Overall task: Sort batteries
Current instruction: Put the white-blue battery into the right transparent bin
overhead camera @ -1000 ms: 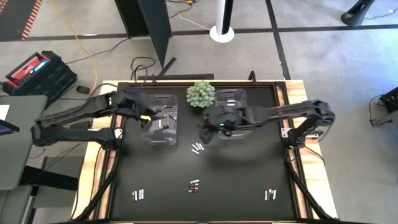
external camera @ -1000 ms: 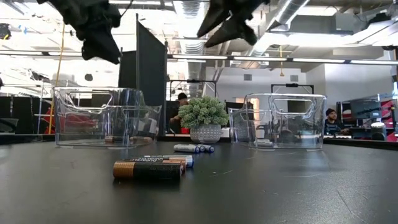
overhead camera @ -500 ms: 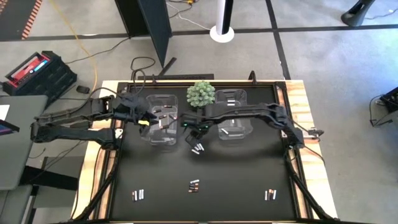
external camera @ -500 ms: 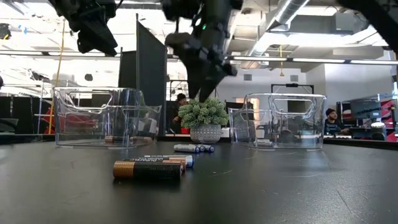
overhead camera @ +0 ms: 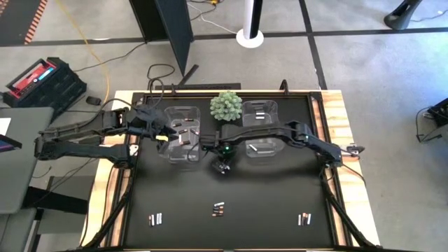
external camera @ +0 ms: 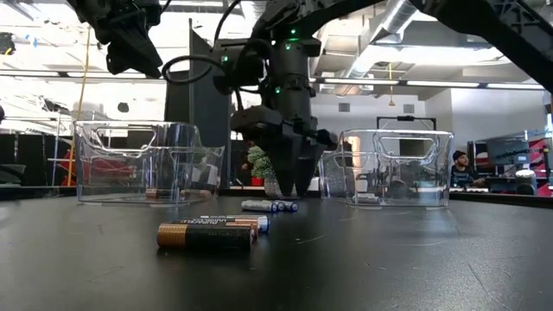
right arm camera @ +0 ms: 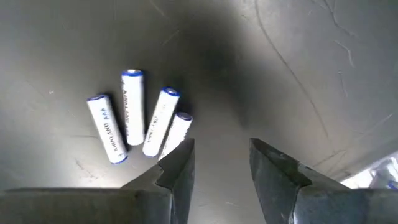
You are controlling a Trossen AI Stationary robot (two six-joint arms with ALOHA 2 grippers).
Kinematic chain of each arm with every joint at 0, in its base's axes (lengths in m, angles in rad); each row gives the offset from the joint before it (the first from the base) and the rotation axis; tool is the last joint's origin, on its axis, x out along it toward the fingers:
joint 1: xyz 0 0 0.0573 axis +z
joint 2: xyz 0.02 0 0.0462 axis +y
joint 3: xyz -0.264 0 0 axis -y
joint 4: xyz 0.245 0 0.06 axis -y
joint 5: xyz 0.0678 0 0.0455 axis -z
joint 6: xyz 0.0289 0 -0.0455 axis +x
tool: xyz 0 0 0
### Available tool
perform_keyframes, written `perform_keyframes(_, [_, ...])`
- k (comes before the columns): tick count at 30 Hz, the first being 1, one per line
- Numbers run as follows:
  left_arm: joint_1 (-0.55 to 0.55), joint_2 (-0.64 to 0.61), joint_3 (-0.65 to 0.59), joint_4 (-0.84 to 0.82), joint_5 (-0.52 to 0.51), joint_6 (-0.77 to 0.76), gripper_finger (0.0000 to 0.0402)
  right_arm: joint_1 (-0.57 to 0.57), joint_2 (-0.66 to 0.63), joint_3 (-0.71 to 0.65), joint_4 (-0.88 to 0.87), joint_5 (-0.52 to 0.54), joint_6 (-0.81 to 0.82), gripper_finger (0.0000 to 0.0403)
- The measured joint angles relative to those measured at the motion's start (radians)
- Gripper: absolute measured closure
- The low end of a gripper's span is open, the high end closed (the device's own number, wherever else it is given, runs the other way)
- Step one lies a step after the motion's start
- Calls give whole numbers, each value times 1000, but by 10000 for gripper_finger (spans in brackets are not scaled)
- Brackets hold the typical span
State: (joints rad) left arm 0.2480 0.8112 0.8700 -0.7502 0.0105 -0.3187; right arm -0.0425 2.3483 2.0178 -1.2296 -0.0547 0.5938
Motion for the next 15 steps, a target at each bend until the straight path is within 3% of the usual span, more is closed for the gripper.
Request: perform_keyframes(15, [0, 0, 0, -1, -24, -2, 269, 33, 34, 1, 86, -72, 0, 235])
